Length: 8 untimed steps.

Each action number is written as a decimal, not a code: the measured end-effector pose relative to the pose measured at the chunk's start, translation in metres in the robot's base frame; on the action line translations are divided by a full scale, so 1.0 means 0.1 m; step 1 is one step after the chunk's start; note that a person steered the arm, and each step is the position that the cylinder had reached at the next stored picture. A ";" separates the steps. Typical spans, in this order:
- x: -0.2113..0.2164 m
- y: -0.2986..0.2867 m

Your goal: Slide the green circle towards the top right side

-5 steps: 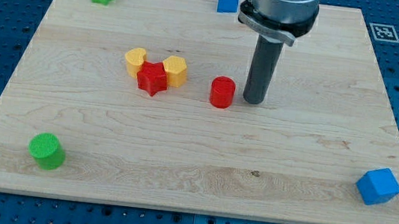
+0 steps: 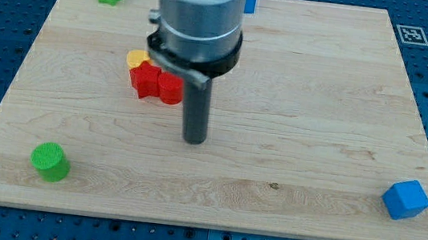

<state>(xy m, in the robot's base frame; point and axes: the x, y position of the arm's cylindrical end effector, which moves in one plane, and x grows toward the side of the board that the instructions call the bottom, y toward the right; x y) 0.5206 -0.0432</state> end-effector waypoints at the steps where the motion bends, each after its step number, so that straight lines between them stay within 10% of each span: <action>1: 0.00 -0.81; 3: 0.22 -2.27; 4: 0.78 -2.18; 8: 0.74 -1.00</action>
<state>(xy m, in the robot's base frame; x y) 0.5950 -0.1434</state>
